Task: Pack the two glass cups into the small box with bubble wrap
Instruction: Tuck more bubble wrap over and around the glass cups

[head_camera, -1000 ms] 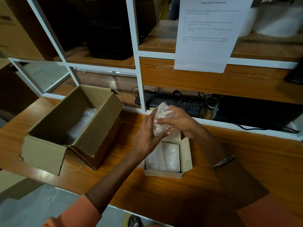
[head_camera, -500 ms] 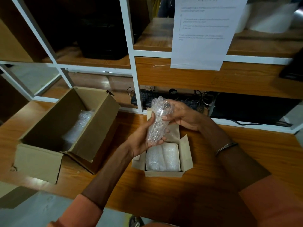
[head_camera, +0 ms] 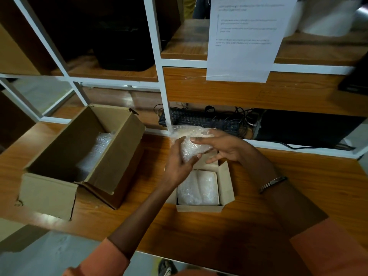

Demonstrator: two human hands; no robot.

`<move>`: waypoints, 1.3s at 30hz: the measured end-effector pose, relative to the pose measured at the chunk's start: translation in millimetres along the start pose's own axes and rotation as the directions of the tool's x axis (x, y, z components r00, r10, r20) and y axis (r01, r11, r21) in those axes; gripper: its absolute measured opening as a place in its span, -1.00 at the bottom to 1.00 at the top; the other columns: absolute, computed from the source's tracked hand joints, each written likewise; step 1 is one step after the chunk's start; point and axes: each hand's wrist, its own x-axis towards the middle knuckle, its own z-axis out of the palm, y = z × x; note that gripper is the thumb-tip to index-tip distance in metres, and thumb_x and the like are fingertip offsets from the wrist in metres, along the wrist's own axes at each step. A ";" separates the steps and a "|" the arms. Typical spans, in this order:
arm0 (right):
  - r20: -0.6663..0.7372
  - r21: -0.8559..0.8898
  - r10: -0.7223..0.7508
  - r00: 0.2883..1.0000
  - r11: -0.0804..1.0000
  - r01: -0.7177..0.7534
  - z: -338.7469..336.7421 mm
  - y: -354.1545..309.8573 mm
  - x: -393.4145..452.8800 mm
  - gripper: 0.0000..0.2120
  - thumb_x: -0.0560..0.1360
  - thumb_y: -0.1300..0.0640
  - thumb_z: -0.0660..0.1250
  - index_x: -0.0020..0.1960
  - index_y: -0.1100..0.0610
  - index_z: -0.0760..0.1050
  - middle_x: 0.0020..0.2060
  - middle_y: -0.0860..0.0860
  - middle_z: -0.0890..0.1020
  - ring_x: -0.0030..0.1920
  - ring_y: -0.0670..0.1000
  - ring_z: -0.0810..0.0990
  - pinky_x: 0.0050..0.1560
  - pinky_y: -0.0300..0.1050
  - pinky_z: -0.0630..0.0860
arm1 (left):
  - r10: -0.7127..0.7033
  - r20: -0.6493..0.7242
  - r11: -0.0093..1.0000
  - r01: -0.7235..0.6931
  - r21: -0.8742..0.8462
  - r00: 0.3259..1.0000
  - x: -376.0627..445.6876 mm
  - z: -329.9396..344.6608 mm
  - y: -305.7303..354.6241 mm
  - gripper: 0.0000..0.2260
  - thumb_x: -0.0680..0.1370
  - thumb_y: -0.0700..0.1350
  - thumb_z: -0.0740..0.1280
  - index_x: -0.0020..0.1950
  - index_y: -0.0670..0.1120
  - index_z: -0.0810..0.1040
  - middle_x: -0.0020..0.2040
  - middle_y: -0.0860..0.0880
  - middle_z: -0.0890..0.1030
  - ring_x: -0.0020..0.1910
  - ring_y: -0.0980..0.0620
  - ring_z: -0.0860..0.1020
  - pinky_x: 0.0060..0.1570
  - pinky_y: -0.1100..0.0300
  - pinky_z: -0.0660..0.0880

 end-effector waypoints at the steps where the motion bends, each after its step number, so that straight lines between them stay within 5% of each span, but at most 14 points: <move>1: -0.012 0.046 0.012 1.000 0.999 -0.011 0.6 1.9 2.5 -0.06 0.32 0.00 0.70 0.56 0.09 0.29 0.49 0.13 0.43 0.30 0.19 0.56 0.08 0.18 0.70 | -0.003 0.001 1.000 0.003 0.007 1.000 -3.1 2.2 1.7 -0.24 0.54 0.18 0.50 0.62 0.05 0.21 0.59 0.01 0.34 0.52 0.08 0.30 0.46 0.00 0.37; 5: 0.012 0.075 0.038 0.999 0.996 -0.039 -8.2 8.5 1.5 -0.52 0.34 0.12 0.68 0.21 0.15 0.65 0.28 0.10 0.64 0.22 0.19 0.66 0.07 0.10 0.70 | -0.059 0.076 0.998 0.061 -0.024 0.995 -10.4 0.3 5.6 -0.31 0.52 0.23 0.50 0.53 0.06 0.30 0.36 0.19 0.42 0.27 0.24 0.45 0.19 0.31 0.43; 8: 0.020 -0.009 0.062 0.998 0.998 -0.062 -12.2 18.7 0.7 -0.45 0.32 0.19 0.68 0.27 0.22 0.61 0.22 0.13 0.68 0.26 0.17 0.64 0.01 0.04 0.70 | -0.046 0.026 0.996 0.044 0.072 0.999 -4.4 -4.5 1.4 -0.37 0.37 0.43 0.50 0.26 0.11 0.46 0.20 0.08 0.55 0.12 0.11 0.57 0.02 0.11 0.60; 12: 0.065 0.028 -0.036 0.997 0.999 0.034 -15.0 22.8 1.5 -0.53 0.36 0.21 0.64 0.24 0.22 0.64 0.16 0.12 0.73 0.27 0.15 0.67 0.26 0.14 0.62 | -0.193 0.223 0.908 0.260 -0.329 0.955 1.2 -8.7 6.0 -0.19 0.29 0.29 0.64 0.40 0.12 0.35 0.31 -0.01 0.54 0.25 -0.03 0.62 0.13 -0.07 0.67; 17: 0.201 0.111 -0.133 0.971 0.987 0.112 -19.9 17.7 -6.7 -0.57 0.48 0.27 0.52 0.33 0.28 0.59 0.24 0.16 0.70 0.28 0.14 0.67 0.27 0.09 0.60 | -0.114 0.394 0.874 0.281 -0.396 0.912 -0.9 -8.8 14.6 -0.45 0.51 0.02 0.57 0.46 0.04 0.48 0.31 0.00 0.65 0.23 0.02 0.68 0.03 0.17 0.65; 21: 0.139 0.139 -0.134 0.981 0.984 0.115 -18.9 21.6 -7.8 -0.57 0.47 0.33 0.53 0.32 0.27 0.58 0.21 0.16 0.71 0.25 0.13 0.69 0.17 0.03 0.66 | -0.149 0.458 0.889 0.322 -0.325 0.876 0.3 -5.5 15.3 -0.57 0.55 0.04 0.52 0.39 0.00 0.55 0.21 0.01 0.72 0.17 0.04 0.70 0.03 0.20 0.64; 25: -0.153 -0.031 -0.025 0.988 0.999 0.021 -8.6 38.8 -3.1 -0.39 0.32 0.27 0.68 0.32 0.16 0.55 0.20 0.09 0.68 0.17 0.07 0.68 -0.06 -0.05 0.71 | -0.345 0.378 0.898 0.419 -0.135 0.859 -0.5 11.1 -10.5 -0.61 0.45 0.16 0.59 0.20 0.06 0.65 0.05 0.04 0.77 0.07 0.01 0.72 0.14 -0.04 0.67; 29: -0.268 -0.135 0.044 0.962 0.987 -0.083 8.0 77.9 3.3 -0.40 0.45 0.18 0.61 0.40 0.16 0.45 0.18 0.09 0.61 0.12 0.09 0.65 0.07 0.05 0.70 | -0.440 0.293 0.897 0.431 0.099 0.849 0.7 31.0 -39.6 -0.55 0.36 0.25 0.62 0.03 -0.04 0.67 -0.12 -0.07 0.74 -0.17 0.00 0.67 -0.08 0.04 0.67; 33: -0.324 -0.285 0.026 0.946 0.950 -0.124 17.9 118.6 13.8 -0.49 0.51 0.14 0.54 0.40 0.14 0.44 0.18 0.08 0.58 0.07 0.07 0.65 -0.01 0.02 0.71 | -0.424 0.306 0.899 0.356 0.255 0.852 1.1 47.7 -60.6 -0.63 0.37 0.16 0.65 -0.18 -0.04 0.57 -0.28 -0.04 0.67 -0.35 0.06 0.60 -0.29 0.14 0.57; 39: -0.368 -0.592 -0.030 0.929 0.778 -0.209 20.2 140.3 21.2 -0.64 0.53 0.04 0.46 0.26 0.09 0.46 0.09 0.06 0.60 0.03 0.03 0.61 -0.01 0.05 0.66 | -0.376 0.332 0.911 0.281 0.300 0.865 4.6 50.1 -76.7 -0.79 0.56 -0.06 0.54 0.02 -0.19 0.66 -0.16 -0.10 0.74 -0.26 0.02 0.74 -0.06 -0.06 0.72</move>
